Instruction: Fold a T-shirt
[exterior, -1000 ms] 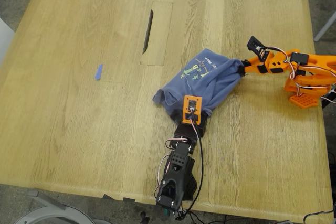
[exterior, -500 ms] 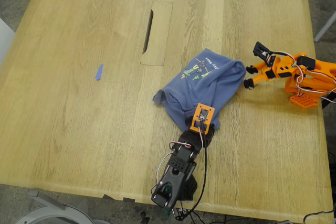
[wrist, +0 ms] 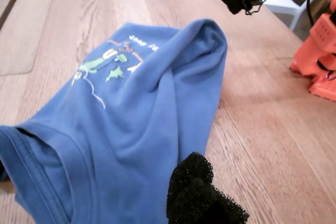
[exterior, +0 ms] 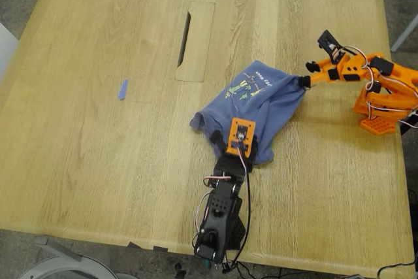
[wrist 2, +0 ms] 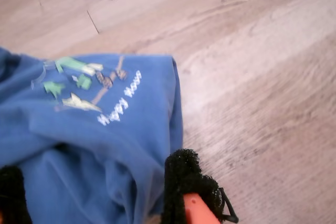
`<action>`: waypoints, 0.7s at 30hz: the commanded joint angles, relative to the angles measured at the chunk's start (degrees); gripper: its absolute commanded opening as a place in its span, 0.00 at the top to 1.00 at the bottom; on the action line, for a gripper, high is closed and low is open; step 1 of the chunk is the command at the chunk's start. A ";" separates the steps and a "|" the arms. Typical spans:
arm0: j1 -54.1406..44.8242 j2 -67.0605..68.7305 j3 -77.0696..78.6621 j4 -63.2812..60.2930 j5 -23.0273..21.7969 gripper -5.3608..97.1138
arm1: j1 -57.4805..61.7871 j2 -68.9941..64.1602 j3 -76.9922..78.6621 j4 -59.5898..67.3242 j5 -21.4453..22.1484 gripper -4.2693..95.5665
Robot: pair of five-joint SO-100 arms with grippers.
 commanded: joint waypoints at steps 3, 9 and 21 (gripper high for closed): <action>-0.79 -20.48 -15.64 -13.71 -0.26 0.42 | -2.55 -13.18 -11.07 -8.09 -0.53 0.62; -5.80 -41.31 -19.60 -33.31 0.88 0.56 | -9.49 -29.44 -18.28 -18.28 -2.64 0.89; -12.22 -59.77 -20.30 -50.80 -2.46 0.94 | -16.70 -56.87 -31.73 -31.99 -2.99 0.96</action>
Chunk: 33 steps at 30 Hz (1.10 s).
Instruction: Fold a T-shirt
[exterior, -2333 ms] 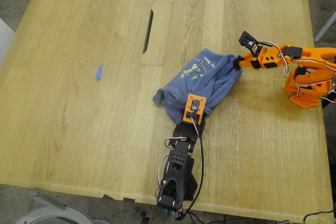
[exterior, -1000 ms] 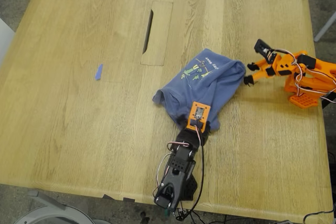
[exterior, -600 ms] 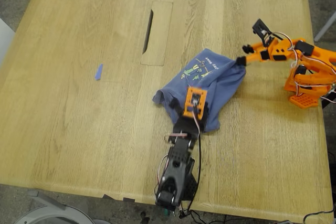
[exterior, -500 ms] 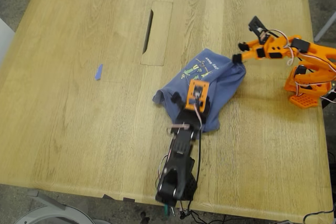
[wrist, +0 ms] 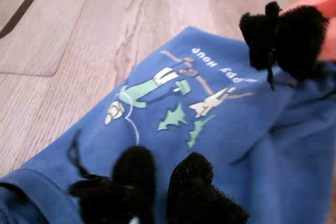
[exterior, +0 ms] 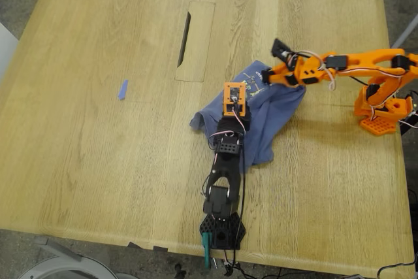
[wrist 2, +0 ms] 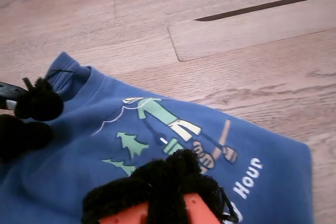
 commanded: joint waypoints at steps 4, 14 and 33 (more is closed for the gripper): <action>-2.37 -2.64 -6.94 -5.36 -0.70 0.95 | -0.88 -6.94 -0.62 -9.84 0.53 0.96; -1.14 -11.69 -11.25 -7.47 -2.99 0.95 | -1.41 -7.38 19.25 -25.75 1.58 0.96; -16.44 -21.18 -9.49 -12.30 -4.39 0.95 | 6.86 30.06 50.98 -14.77 2.02 0.96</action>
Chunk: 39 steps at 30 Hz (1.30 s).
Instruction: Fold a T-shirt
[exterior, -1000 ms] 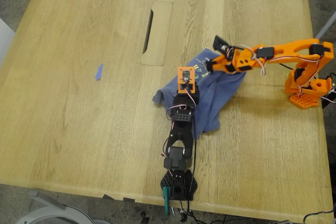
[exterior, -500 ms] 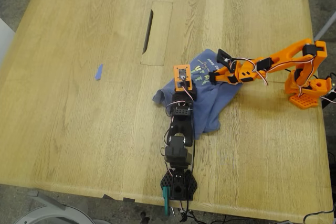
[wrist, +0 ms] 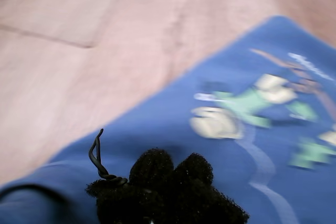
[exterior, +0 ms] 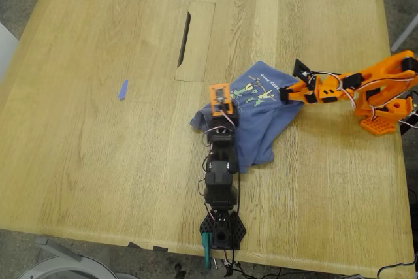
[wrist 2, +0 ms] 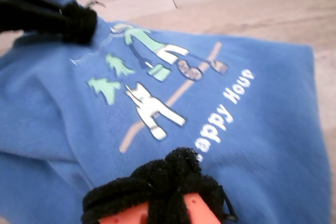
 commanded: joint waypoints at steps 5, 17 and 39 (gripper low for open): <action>-5.89 4.75 -5.54 3.08 -0.62 0.95 | 6.33 15.21 -0.26 12.13 0.44 0.96; 6.86 14.77 -18.46 17.31 0.18 0.95 | 5.27 9.14 -24.35 21.18 -0.79 0.96; 15.91 13.80 1.23 8.09 -0.09 0.95 | -6.59 -36.30 -43.86 -3.43 -1.32 0.96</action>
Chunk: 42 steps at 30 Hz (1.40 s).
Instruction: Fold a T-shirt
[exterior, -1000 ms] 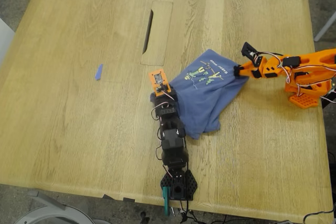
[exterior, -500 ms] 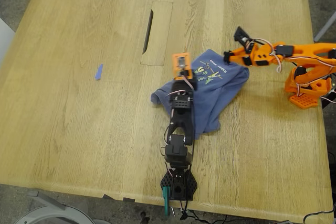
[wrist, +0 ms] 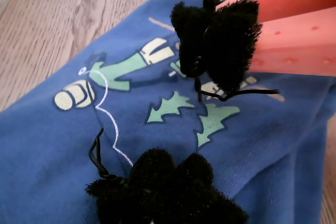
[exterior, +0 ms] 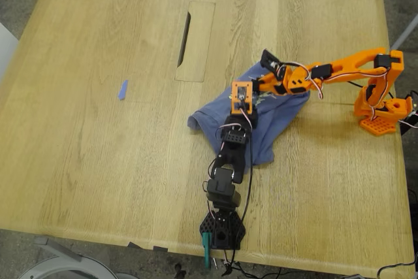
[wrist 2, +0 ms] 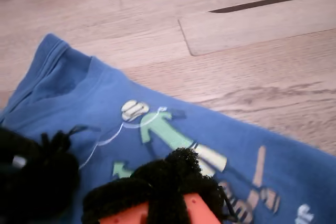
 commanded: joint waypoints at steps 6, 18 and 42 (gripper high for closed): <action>-5.36 2.11 1.14 -5.89 0.09 0.95 | -1.85 1.85 13.97 -9.14 0.35 0.96; -18.46 -0.26 1.58 -6.59 -0.18 0.95 | 3.25 21.88 40.96 -11.16 0.35 0.96; -27.69 18.46 -7.12 13.54 0.35 0.95 | 22.94 79.98 49.22 31.73 -0.09 0.96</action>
